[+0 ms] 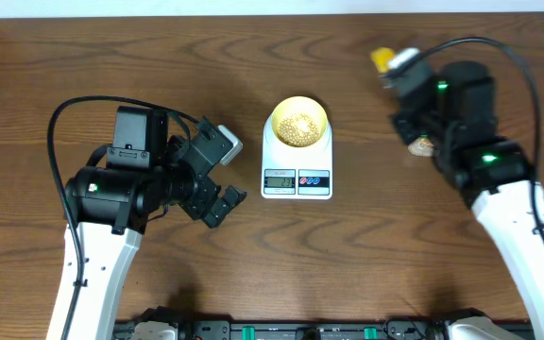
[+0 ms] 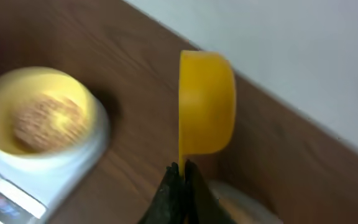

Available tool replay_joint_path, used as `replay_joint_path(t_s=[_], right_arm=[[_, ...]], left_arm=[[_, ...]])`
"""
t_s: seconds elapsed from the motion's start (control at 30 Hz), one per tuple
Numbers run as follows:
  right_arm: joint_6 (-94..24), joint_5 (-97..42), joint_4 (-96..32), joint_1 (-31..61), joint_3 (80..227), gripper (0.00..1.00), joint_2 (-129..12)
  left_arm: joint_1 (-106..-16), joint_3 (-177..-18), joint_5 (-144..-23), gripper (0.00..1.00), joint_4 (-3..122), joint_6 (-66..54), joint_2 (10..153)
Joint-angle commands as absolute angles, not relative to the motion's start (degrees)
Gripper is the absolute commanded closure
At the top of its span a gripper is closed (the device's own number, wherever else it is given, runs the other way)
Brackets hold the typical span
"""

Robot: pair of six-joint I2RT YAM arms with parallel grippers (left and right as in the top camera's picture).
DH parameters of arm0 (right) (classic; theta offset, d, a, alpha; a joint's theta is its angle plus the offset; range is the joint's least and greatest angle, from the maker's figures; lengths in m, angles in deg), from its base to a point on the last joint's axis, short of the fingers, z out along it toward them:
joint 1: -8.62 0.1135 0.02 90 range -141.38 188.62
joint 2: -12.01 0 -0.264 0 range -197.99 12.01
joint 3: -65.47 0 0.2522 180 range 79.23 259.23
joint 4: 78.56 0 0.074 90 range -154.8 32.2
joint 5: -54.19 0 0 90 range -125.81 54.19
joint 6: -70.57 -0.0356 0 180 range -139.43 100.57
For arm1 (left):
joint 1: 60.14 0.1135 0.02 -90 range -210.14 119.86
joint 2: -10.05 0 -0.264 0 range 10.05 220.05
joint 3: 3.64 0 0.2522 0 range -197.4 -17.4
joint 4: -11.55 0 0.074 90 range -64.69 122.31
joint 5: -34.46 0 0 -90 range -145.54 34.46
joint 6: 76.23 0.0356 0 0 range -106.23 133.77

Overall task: Scoop item into bowl and weigh 50g on scale
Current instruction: 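Return the empty scoop with the right gripper to the soybean tub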

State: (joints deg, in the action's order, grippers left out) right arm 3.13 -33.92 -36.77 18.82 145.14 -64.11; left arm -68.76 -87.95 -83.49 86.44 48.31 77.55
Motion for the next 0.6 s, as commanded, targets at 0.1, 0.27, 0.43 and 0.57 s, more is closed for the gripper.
replay_joint_path(t_s=[0.1, 0.27, 0.43, 0.57], right_arm=[[1.78, -49.38, -29.47, 11.93, 145.23, 0.99, -66.38], [1.73, -58.29, -27.61, 12.41, 145.14, 0.99, -72.39], [-2.64, -63.71, -27.52, 12.46, 145.14, 0.99, -78.49], [-3.16, -63.54, -28.11, 12.48, 145.14, 0.99, -81.15]], left_arm=[[-68.57, -87.75, -83.16, 0.0, 86.55, 48.69, 77.46], [-68.57, -87.75, -83.16, 0.0, 86.55, 48.69, 77.46], [-68.57, -87.75, -83.16, 0.0, 86.55, 48.69, 77.46], [-68.57, -87.75, -83.16, 0.0, 86.55, 48.69, 77.46]])
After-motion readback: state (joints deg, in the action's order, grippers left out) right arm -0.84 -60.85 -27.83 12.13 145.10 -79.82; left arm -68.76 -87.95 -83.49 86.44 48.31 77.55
